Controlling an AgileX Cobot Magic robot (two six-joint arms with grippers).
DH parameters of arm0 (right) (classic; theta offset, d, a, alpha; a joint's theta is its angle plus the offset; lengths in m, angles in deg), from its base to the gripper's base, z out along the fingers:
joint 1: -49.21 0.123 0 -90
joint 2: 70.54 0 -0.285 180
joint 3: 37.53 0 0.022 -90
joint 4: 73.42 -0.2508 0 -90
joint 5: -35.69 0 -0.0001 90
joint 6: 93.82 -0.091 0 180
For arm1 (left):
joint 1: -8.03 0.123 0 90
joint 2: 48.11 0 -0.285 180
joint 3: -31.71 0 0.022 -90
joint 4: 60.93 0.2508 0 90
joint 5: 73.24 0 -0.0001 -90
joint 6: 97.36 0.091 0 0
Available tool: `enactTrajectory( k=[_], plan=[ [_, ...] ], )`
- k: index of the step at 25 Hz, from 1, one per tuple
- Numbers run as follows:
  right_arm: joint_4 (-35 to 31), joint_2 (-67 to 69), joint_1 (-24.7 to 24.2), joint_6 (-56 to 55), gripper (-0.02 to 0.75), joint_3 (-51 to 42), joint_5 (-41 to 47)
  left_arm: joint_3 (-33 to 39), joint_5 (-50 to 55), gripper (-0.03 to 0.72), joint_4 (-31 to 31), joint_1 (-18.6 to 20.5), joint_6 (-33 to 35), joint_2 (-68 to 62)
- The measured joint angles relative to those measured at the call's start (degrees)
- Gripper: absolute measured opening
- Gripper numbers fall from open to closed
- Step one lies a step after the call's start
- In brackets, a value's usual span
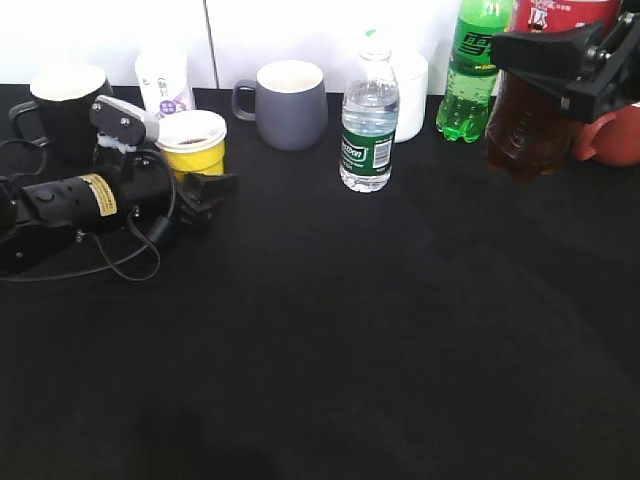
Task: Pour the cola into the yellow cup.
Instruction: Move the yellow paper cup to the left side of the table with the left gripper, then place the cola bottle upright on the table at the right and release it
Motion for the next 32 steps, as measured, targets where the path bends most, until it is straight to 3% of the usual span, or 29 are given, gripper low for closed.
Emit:
enactTrajectory(
  k=[2,6,11,13,16,23,30,32],
  plan=[
    [0.00,0.00,0.00,0.00,0.511,0.00,0.00,0.00,0.00,0.540,-0.05,0.00,0.00,0.00],
    [0.00,0.00,0.00,0.00,0.511,0.00,0.00,0.00,1.22,0.605,-0.28,0.00,0.02,0.12],
    [-1.67,0.00,0.00,0.00,0.511,0.00,1.26,6.96,0.68,0.623,-2.62,1.03,0.24,3.95],
    [-5.71,0.13,0.00,1.58,0.511,0.00,4.39,11.00,0.70,0.623,-3.82,2.11,0.24,6.87],
    [-20.24,5.06,0.00,13.20,0.511,0.00,5.55,16.76,2.68,0.623,-4.86,3.52,0.24,12.40],
    [-40.04,26.54,0.00,29.74,0.511,0.05,-9.40,24.05,4.30,0.595,-4.13,3.55,0.24,30.50],
    [-42.25,29.61,0.00,30.31,0.517,0.05,-13.57,24.05,8.96,0.591,-4.10,3.55,0.24,33.72],
    [-41.87,28.24,0.00,30.31,0.619,0.05,-10.38,24.05,9.30,0.591,-4.10,3.55,0.24,34.87]
  ],
)
